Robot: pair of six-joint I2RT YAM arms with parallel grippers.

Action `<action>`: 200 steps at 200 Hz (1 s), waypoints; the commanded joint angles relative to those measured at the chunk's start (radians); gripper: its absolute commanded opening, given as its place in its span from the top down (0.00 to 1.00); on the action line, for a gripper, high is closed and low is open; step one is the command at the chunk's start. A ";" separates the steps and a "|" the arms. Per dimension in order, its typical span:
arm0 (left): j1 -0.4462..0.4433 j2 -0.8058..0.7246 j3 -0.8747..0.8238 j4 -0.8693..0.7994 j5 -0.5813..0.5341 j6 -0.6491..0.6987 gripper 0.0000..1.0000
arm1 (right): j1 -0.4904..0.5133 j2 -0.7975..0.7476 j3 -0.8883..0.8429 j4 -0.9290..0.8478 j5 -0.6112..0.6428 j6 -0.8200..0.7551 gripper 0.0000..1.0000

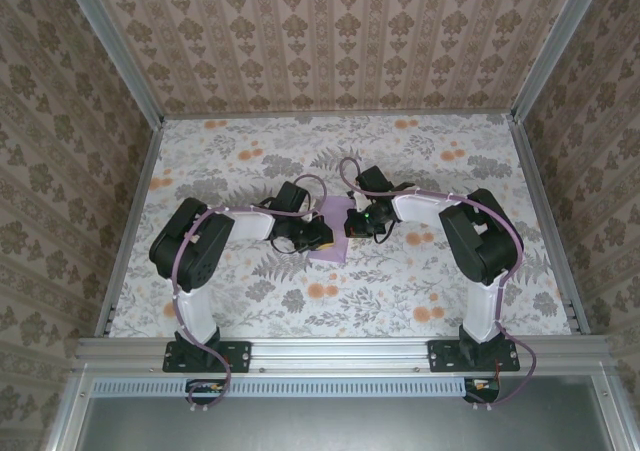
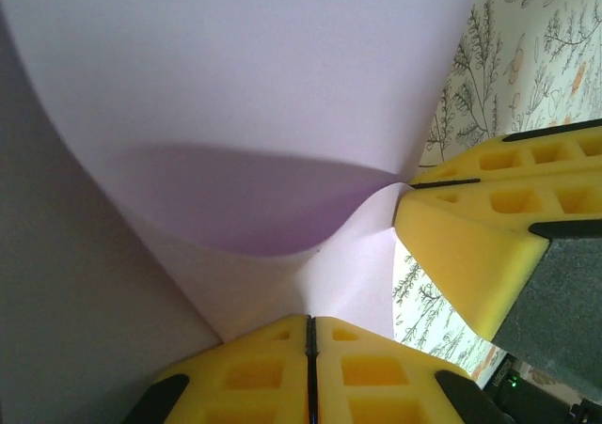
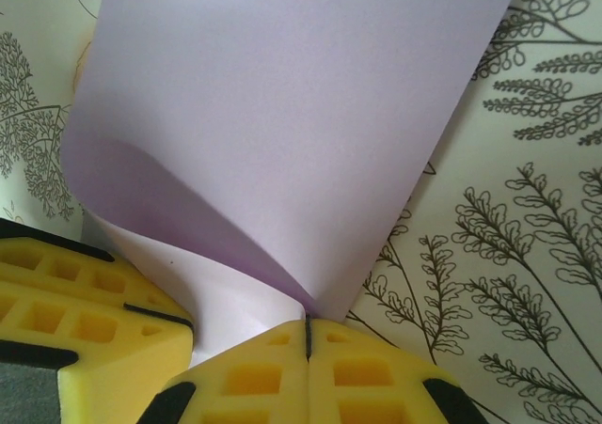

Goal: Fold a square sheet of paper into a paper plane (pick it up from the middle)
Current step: Fold the triangle a second time at the center of the table.

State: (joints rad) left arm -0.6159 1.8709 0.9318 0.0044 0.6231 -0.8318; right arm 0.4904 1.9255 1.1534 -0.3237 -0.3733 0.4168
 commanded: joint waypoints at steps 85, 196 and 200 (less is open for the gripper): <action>-0.015 0.039 0.009 -0.143 -0.123 0.004 0.91 | -0.007 -0.138 0.027 -0.098 0.081 0.046 0.73; -0.018 0.042 -0.015 -0.133 -0.162 -0.043 0.95 | 0.176 -0.215 -0.137 0.050 0.063 0.293 1.00; -0.019 0.042 -0.016 -0.133 -0.161 -0.043 0.95 | 0.177 -0.207 -0.134 0.051 0.063 0.294 1.00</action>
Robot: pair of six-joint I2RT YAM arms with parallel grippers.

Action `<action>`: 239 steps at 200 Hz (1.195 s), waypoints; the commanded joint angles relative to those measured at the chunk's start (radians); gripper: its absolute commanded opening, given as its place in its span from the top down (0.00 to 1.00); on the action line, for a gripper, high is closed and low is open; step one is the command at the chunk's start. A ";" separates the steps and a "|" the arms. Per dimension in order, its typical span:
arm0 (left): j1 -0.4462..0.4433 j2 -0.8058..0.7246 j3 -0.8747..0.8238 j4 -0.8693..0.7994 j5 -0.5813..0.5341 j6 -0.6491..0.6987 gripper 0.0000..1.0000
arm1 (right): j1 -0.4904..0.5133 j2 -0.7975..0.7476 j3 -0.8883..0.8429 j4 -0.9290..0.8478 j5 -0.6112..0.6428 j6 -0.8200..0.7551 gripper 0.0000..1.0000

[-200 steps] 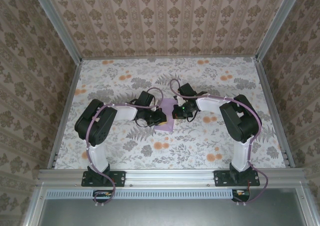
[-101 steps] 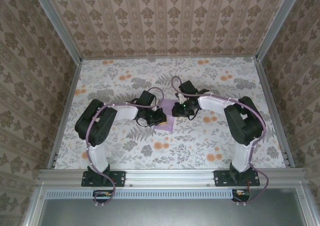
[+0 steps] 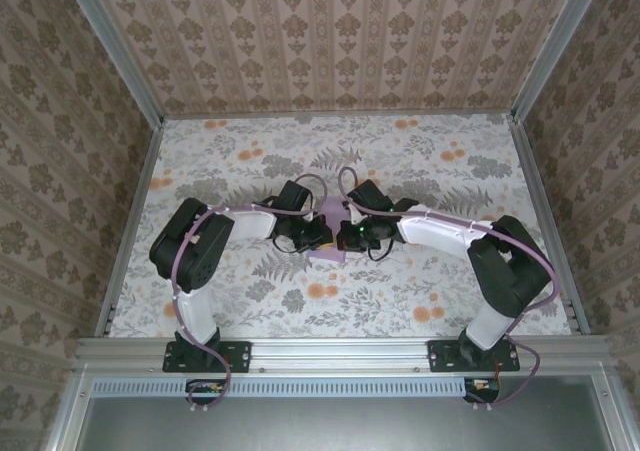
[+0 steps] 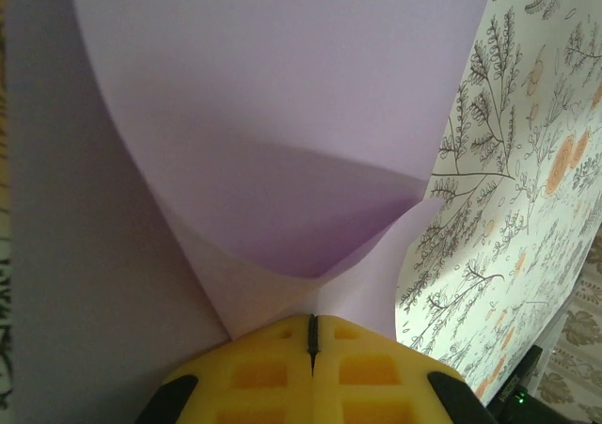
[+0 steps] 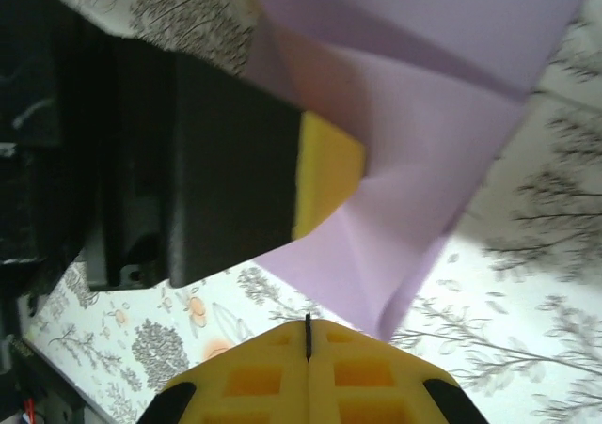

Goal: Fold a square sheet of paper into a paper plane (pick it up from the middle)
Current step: Fold the triangle a second time at the center of the table.

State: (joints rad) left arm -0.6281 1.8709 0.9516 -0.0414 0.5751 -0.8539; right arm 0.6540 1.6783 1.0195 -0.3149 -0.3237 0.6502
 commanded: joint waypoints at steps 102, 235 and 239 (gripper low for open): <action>-0.007 0.044 -0.047 -0.093 -0.130 -0.045 0.97 | 0.029 0.134 0.004 0.031 0.059 0.043 1.00; -0.004 0.050 -0.045 -0.112 -0.146 -0.047 0.97 | 0.028 0.142 -0.003 -0.009 0.074 0.035 1.00; -0.004 0.051 -0.046 -0.112 -0.146 -0.047 0.97 | 0.028 0.141 -0.004 -0.009 0.072 0.037 1.00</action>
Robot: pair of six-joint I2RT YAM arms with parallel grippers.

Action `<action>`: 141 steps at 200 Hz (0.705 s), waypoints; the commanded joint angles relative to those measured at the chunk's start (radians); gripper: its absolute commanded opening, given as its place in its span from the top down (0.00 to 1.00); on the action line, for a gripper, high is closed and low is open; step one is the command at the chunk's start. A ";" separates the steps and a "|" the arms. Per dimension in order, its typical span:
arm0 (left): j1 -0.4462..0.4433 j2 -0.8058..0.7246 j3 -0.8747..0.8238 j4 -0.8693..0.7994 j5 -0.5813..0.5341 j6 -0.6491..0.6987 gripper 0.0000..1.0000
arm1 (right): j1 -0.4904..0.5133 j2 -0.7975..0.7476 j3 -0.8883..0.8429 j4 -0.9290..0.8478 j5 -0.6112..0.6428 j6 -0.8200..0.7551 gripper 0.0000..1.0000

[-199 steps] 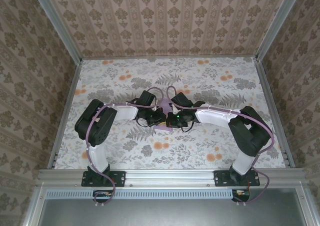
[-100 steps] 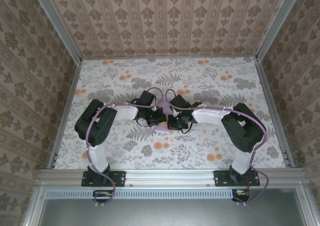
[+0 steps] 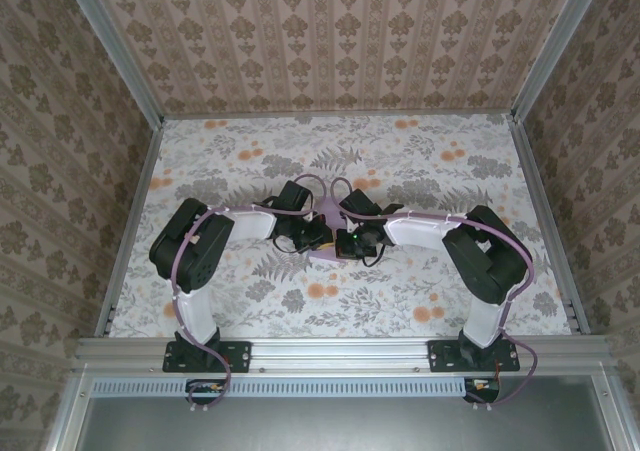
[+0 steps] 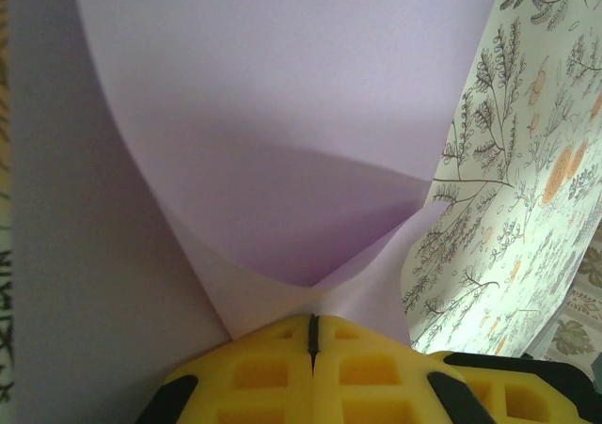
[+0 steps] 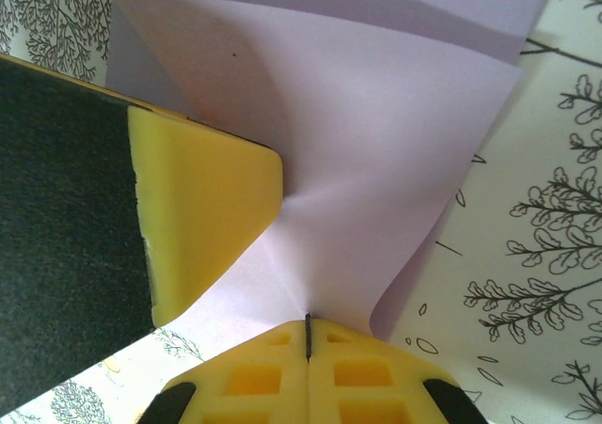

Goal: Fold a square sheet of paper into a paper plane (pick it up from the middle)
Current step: Fold the triangle a second time at the center of the table.

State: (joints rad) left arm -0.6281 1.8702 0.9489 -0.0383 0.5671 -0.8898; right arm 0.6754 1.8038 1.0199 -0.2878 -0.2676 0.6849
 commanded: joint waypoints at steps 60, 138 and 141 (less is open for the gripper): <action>-0.004 0.053 -0.045 -0.109 -0.133 -0.010 0.97 | 0.004 -0.008 -0.007 0.019 -0.024 0.008 1.00; -0.002 0.060 -0.049 -0.106 -0.130 -0.011 0.98 | -0.039 0.001 -0.095 0.143 -0.071 0.022 1.00; -0.002 0.060 -0.049 -0.106 -0.130 -0.011 0.98 | -0.041 0.002 -0.098 0.143 -0.072 0.022 1.00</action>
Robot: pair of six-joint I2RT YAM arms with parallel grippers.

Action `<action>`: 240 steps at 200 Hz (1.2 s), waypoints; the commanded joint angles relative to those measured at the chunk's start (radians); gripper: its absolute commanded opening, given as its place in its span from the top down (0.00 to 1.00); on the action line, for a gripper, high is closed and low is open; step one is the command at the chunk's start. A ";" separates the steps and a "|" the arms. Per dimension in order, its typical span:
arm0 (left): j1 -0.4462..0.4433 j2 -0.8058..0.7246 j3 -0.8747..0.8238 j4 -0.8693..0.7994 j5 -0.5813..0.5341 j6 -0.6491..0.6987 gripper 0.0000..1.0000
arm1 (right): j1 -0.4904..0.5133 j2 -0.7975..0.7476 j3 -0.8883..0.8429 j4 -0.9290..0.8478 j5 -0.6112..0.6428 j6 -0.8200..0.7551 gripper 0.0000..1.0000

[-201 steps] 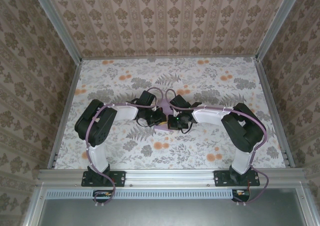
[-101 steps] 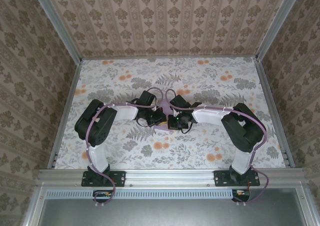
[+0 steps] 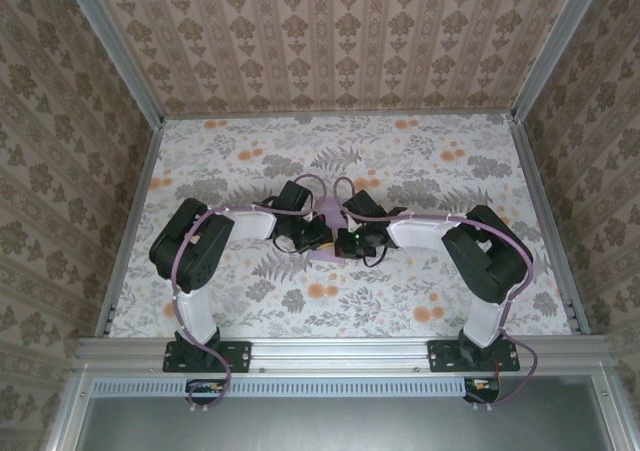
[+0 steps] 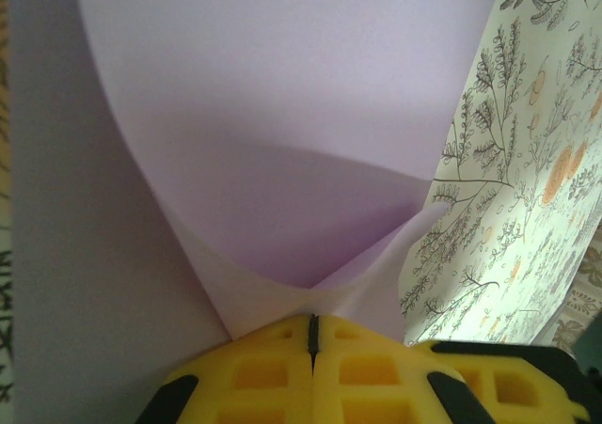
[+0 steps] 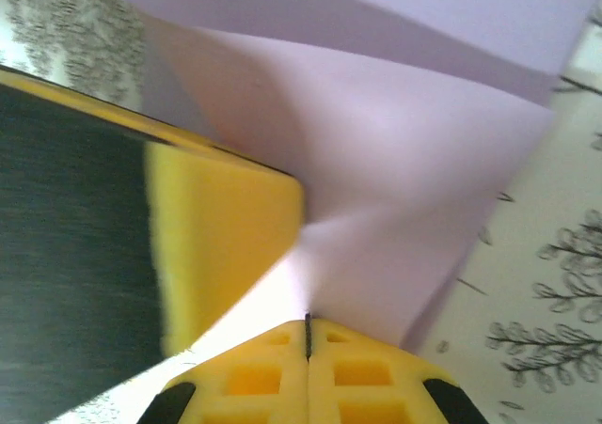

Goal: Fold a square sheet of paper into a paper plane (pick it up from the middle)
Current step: Fold the triangle a second time at the center of the table.

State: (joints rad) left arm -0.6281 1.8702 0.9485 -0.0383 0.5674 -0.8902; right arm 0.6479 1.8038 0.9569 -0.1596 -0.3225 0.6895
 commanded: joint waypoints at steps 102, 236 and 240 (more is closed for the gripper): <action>0.005 0.072 -0.062 -0.102 -0.140 -0.020 0.99 | -0.017 -0.082 -0.136 -0.016 -0.048 0.027 1.00; 0.001 0.058 -0.047 -0.084 -0.107 -0.001 0.98 | -0.021 -0.043 -0.006 0.003 -0.069 0.004 1.00; 0.001 0.058 -0.047 -0.083 -0.105 -0.001 0.98 | -0.021 -0.037 -0.003 0.000 -0.070 0.002 1.00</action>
State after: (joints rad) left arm -0.6273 1.8702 0.9401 -0.0219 0.5755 -0.8970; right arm 0.6308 1.7142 0.9264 -0.1513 -0.3782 0.7071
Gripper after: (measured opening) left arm 0.053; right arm 0.057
